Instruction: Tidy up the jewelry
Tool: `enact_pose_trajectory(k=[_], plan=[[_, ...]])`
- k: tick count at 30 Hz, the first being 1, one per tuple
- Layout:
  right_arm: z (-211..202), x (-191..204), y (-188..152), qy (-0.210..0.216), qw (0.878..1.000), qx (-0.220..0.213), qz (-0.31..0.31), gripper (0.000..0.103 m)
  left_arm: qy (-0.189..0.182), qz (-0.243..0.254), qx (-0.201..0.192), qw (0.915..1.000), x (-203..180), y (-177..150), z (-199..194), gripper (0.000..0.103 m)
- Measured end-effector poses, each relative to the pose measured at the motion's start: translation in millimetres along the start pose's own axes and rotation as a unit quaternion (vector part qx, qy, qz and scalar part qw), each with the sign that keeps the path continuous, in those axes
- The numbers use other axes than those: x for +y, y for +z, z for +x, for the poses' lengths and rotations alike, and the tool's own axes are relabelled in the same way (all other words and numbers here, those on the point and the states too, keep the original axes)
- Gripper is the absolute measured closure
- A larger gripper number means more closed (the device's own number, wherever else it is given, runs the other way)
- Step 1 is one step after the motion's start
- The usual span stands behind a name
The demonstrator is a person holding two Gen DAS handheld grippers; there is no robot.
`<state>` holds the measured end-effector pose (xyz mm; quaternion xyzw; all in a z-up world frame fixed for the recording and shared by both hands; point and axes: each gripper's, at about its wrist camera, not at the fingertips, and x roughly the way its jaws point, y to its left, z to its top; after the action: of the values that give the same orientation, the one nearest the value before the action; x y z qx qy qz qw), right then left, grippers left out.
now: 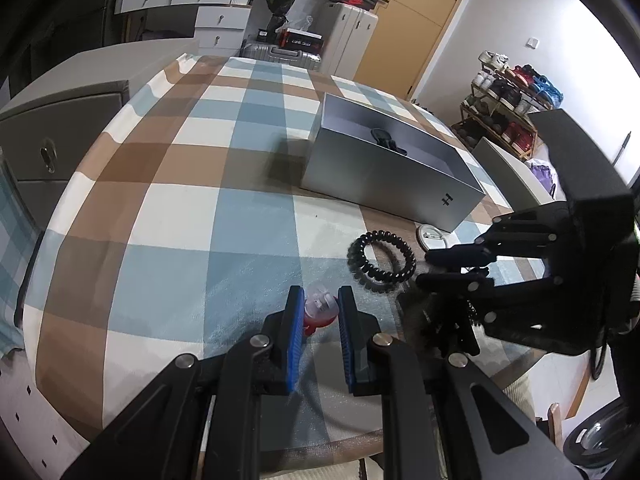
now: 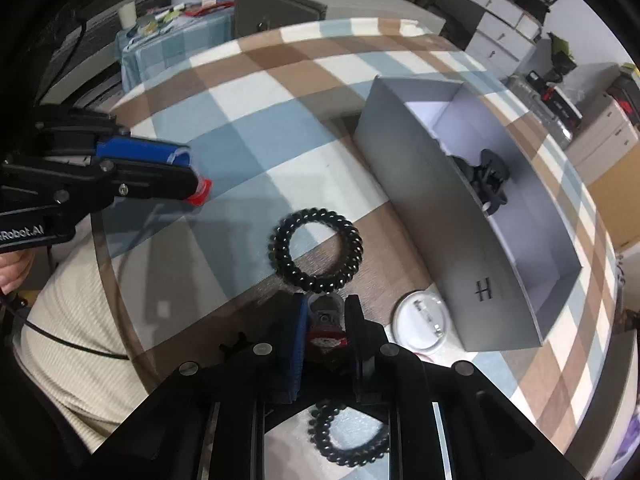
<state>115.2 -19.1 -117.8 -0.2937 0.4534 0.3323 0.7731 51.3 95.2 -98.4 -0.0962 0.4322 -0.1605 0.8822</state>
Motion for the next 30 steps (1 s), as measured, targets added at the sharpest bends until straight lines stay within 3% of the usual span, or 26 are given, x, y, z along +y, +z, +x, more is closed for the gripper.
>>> enact_pose_trajectory(k=[5,12,22,30], plan=[[-18.0,-15.6,-6.4,0.022,0.998,-0.037,0.048,0.086,0.001,0.001,0.000,1.0000,-3.0,0.5,-1.2,0.091],[-45.8,-39.4,-22.9,0.066,0.984,-0.098,0.131,0.085,-0.002,0.000,-0.007,1.0000,-9.8,4.7,-3.1,0.091],[-71.6,-61.1,-47.4,0.121,0.945,-0.199,0.228,0.085,-0.010,0.035,-0.044,0.9984,-41.4,31.5,-10.0,0.091],[-94.0,-84.5,-55.7,0.123,0.917,-0.272,0.265,0.085,-0.016,0.047,-0.069,0.9963,-53.9,65.3,-1.1,0.091]])
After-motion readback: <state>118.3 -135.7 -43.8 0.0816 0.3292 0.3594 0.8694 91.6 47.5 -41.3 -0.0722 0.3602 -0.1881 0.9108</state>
